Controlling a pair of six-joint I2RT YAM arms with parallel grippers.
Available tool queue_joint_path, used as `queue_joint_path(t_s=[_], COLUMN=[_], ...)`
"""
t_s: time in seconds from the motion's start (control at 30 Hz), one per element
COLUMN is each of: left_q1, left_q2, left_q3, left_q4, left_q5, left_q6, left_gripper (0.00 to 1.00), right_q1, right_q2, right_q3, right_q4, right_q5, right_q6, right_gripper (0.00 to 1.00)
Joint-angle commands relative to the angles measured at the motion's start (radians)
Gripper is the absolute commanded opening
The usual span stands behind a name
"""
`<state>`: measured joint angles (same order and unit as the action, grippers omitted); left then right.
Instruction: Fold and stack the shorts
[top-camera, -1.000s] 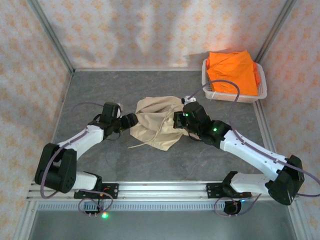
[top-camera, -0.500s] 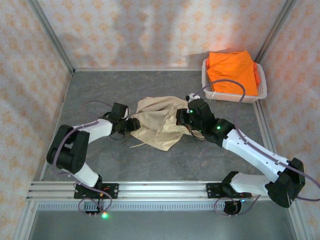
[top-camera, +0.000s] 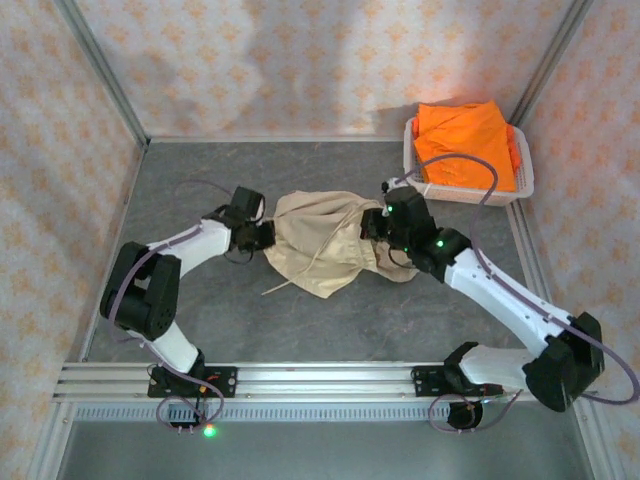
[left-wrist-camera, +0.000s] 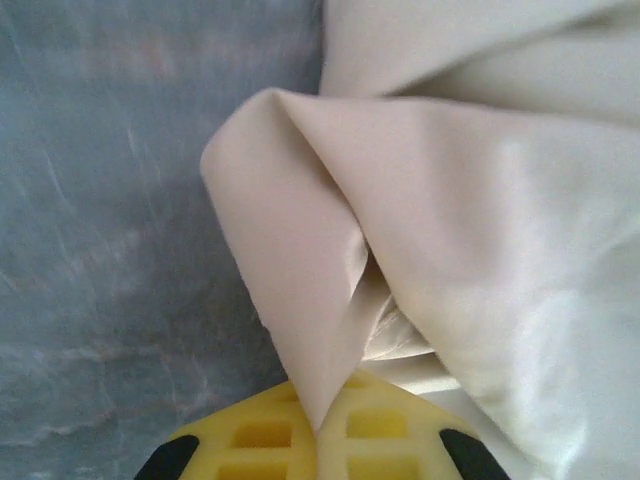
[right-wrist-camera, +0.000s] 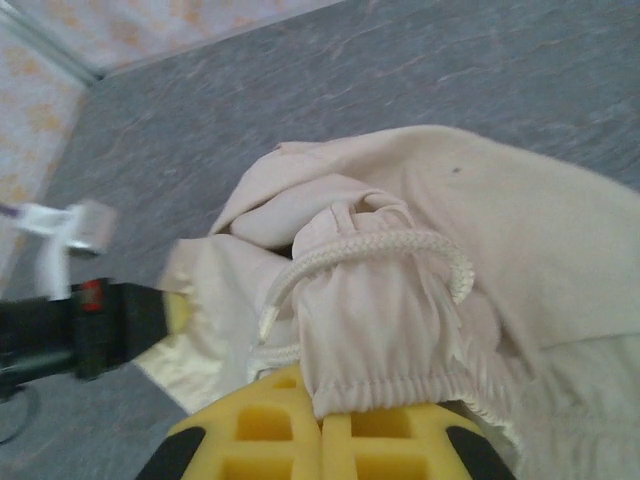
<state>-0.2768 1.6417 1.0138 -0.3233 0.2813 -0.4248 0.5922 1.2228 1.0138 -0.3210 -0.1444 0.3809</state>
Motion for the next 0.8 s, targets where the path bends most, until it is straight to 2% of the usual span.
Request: queue_joint_path(t_s=[0.0,0.3,0.4,0.5,0.6,0.67,0.73,0.77], left_q1=[0.038,0.188,0.189,0.189,0.188,0.188,0.185,0.184], left_q2=[-0.070,0.003,-0.053,-0.179,-0.346,-0.446,-0.560,-0.601], left_q3=[0.207,0.794,0.864,0.752,0.519,0.335,0.135,0.049], left_q4=[-0.163,-0.453,-0.472,-0.410,-0.301,-0.240,-0.176,-0.154], left_q5=[-0.122,-0.182,-0.236,-0.278,-0.306,-0.306,-0.296,-0.299], left_q6=[0.091,0.205,0.262,0.294,0.252,0.187,0.101,0.063], left_gripper=[0.00,0.00,0.00,0.00,0.00,0.15,0.19,0.24], right_q1=[-0.083,-0.278,-0.296,-0.298,-0.299,-0.297,-0.287,-0.274], right_q2=[0.076,0.328,0.336,0.293,0.218,0.164,0.108,0.086], right_q3=[0.151,0.685,0.766,0.733,0.580,0.448,0.304,0.242], right_q4=[-0.005,-0.110,-0.102,-0.083,-0.025,0.017,0.041,0.042], right_q5=[-0.060,-0.234,-0.273,-0.309,-0.372,-0.434,-0.495,-0.511], right_q6=[-0.072,-0.136,-0.161,-0.216,-0.254,-0.261,-0.260,-0.260], right_gripper=[0.00,0.00,0.00,0.00,0.00,0.00,0.02,0.04])
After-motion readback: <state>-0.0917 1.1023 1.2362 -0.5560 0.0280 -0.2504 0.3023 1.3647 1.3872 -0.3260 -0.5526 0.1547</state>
